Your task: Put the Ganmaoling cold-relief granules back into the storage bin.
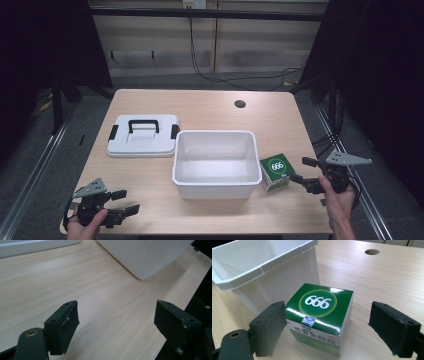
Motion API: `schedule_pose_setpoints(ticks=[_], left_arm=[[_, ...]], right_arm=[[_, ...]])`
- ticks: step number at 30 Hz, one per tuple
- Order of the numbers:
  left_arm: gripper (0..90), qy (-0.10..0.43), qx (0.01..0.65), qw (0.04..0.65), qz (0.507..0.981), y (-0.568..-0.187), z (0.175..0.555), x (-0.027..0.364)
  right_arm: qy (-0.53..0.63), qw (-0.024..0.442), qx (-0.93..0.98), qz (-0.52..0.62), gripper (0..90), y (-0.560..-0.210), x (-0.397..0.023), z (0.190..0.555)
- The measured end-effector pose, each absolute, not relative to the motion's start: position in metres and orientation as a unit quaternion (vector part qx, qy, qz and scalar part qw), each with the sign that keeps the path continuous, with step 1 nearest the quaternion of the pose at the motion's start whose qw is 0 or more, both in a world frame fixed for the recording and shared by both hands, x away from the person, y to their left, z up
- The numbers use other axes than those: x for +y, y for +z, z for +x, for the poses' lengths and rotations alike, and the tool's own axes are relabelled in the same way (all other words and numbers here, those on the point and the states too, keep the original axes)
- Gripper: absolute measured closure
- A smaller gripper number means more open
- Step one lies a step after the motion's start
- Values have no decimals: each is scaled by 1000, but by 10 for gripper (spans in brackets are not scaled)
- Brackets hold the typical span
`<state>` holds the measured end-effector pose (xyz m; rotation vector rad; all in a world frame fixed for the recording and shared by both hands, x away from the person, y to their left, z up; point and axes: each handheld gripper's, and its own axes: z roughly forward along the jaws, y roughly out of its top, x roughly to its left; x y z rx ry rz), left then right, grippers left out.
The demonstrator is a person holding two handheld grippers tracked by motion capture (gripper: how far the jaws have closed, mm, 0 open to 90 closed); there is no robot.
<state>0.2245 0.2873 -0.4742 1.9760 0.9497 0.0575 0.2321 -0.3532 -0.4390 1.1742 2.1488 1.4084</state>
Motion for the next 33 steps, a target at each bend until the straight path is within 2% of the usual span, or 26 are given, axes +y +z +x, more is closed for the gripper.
schedule_pose_setpoints(ticks=[4,7,17,21,24,33], left_arm=[[198,20,387,456,801,-475,225,287],[198,21,387,456,801,-475,226,288],[198,23,388,457,800,-474,224,288],[198,22,391,456,799,-475,224,288],[198,24,392,455,799,-475,225,288],[198,23,392,456,799,-475,225,288]], right_arm=[[503,140,758,390,159,-439,-351,232],[507,146,755,389,132,-437,-349,234],[482,151,783,364,133,-429,-345,233],[489,136,788,347,171,-422,-346,232],[478,144,800,334,144,-414,-345,235],[448,111,835,299,176,-397,-334,249]])
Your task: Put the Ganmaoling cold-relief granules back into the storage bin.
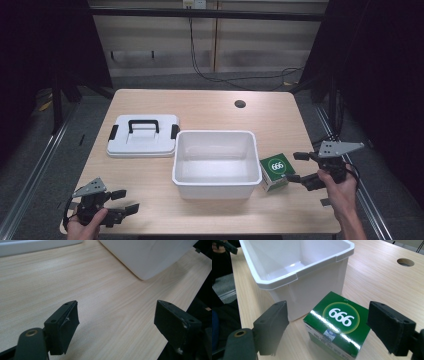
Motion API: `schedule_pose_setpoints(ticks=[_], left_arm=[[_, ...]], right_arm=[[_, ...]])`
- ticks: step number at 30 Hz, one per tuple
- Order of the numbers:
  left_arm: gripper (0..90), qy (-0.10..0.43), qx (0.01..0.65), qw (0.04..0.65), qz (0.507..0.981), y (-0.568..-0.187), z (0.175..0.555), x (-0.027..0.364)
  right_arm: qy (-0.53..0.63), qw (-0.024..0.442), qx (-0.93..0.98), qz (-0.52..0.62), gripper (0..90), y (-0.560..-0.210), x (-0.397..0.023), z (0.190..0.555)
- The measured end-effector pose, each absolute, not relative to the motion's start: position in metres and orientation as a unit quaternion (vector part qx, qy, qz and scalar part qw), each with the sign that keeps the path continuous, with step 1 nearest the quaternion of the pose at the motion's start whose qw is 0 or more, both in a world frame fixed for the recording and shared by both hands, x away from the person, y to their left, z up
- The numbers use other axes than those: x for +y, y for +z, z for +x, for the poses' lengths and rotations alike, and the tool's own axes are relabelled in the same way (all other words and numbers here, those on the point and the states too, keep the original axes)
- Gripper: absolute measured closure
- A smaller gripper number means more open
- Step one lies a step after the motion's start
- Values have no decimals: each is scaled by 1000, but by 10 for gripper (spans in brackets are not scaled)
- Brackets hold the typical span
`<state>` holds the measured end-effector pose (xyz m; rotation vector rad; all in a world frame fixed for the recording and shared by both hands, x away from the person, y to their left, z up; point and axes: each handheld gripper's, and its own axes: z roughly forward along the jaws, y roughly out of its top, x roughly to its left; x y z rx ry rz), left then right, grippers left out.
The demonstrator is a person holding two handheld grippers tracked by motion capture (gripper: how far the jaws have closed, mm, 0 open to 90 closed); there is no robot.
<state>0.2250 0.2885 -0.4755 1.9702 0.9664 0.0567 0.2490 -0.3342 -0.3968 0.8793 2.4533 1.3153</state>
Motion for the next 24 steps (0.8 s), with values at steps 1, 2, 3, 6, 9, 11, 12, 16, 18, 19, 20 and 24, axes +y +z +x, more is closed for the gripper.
schedule_pose_setpoints(ticks=[1,2,3,6,9,11,12,16,18,19,20,24], left_arm=[[198,24,392,455,799,-475,225,289],[198,24,392,455,799,-475,225,289],[198,21,391,457,799,-475,225,289],[198,23,392,455,799,-476,225,288],[198,23,392,456,799,-475,225,288],[198,23,392,455,799,-475,225,288],[198,23,393,455,799,-476,225,288],[198,23,392,456,799,-476,226,288],[198,22,392,456,799,-476,226,288],[198,22,392,456,799,-476,226,288],[198,22,392,456,799,-476,226,288],[198,22,392,456,799,-476,226,288]], right_arm=[[448,111,835,299,176,-397,-334,249],[430,117,844,299,181,-391,-333,251],[430,117,844,299,181,-391,-333,251],[417,120,852,293,153,-382,-331,256],[385,116,872,279,134,-378,-326,263],[380,111,876,274,133,-378,-324,266],[372,105,882,271,131,-378,-322,268],[338,89,901,259,128,-382,-314,275],[320,84,911,246,123,-382,-309,281],[313,85,914,245,121,-382,-307,282],[311,86,916,238,117,-381,-305,284],[286,80,931,213,97,-379,-299,291]])
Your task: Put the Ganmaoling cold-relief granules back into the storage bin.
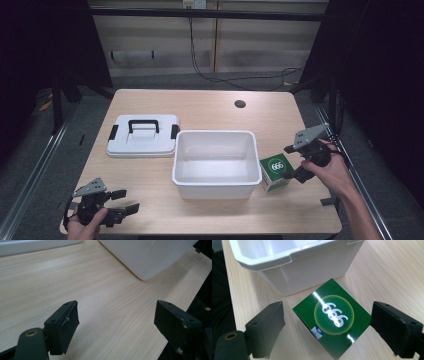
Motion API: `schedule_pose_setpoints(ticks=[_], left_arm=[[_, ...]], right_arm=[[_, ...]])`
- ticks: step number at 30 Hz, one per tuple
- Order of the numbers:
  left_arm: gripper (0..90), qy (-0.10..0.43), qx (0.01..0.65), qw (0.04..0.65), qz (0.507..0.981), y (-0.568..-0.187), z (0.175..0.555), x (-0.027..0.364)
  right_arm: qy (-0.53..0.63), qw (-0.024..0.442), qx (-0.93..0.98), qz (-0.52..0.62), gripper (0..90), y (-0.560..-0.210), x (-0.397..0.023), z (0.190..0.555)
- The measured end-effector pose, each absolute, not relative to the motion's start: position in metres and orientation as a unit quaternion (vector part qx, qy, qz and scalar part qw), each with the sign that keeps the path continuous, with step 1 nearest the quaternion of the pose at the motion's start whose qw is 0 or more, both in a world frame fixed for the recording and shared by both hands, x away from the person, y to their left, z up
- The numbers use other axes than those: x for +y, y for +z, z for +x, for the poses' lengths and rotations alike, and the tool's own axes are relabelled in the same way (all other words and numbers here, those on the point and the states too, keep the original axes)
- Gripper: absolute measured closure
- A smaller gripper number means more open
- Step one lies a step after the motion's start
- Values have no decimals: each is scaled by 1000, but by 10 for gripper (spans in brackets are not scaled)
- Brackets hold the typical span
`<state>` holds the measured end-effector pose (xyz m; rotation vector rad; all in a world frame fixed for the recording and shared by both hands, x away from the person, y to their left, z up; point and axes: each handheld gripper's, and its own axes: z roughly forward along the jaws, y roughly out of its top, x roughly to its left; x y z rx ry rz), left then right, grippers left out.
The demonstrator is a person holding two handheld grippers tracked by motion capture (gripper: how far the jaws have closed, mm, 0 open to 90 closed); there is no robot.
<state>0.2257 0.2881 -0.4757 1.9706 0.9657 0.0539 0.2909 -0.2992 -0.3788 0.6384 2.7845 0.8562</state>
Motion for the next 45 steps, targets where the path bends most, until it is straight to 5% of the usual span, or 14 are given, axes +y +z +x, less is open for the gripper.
schedule_pose_setpoints(ticks=[45], left_arm=[[208,20,385,451,805,-476,226,287]], right_arm=[[158,-27,982,97,80,-406,-266,342]])
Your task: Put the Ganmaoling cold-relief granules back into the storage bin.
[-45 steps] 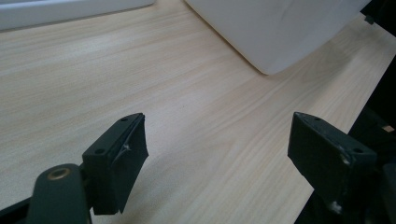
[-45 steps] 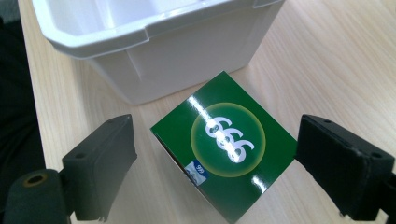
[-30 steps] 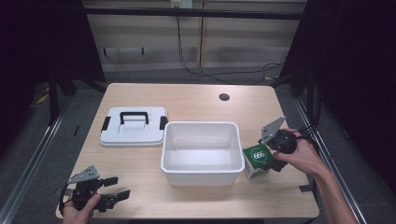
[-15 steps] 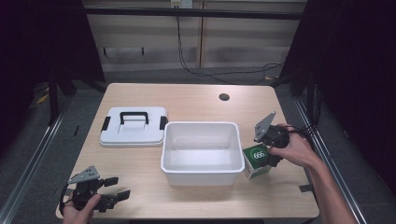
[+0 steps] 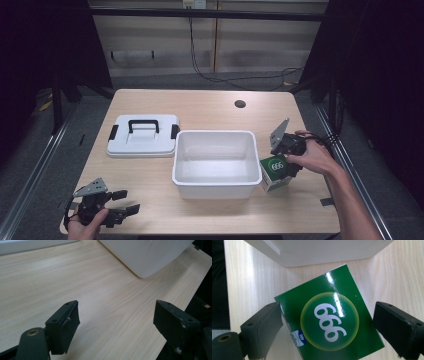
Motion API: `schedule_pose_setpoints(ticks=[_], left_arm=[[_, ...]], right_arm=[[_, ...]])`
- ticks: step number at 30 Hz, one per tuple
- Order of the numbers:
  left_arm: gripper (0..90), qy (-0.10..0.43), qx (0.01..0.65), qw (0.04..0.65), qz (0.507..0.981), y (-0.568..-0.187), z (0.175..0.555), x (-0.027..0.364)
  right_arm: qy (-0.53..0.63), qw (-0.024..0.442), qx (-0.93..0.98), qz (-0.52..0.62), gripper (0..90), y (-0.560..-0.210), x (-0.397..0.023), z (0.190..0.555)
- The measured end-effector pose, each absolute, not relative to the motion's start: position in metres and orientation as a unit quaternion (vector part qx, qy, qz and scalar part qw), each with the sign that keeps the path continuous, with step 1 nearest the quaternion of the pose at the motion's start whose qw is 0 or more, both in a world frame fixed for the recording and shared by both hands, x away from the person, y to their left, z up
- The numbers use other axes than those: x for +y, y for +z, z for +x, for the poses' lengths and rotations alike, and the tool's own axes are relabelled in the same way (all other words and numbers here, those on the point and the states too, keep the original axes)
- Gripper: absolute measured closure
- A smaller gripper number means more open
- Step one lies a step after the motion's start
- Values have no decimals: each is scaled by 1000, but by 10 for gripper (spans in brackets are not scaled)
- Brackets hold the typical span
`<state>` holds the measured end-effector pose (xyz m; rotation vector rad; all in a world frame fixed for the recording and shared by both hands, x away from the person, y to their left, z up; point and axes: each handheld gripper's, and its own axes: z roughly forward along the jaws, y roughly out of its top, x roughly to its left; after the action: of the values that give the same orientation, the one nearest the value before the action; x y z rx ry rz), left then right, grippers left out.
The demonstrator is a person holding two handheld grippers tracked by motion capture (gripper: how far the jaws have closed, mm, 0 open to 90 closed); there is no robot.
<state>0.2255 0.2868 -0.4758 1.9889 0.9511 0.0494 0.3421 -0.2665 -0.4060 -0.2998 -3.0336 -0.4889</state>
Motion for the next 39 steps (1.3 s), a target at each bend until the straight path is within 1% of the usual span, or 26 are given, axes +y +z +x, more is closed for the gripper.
schedule_pose_setpoints(ticks=[23,30,34,39], left_arm=[[208,18,385,450,805,-476,226,287],[208,17,386,450,805,-477,226,286],[209,17,386,450,805,-477,226,287],[208,17,386,450,805,-477,226,287]], right_arm=[[-129,26,-988,-76,71,-412,-266,340],[-113,33,-991,-65,72,-415,-267,340],[-94,32,-993,-65,75,-423,-265,340],[-92,37,-992,-82,91,-423,-266,340]])
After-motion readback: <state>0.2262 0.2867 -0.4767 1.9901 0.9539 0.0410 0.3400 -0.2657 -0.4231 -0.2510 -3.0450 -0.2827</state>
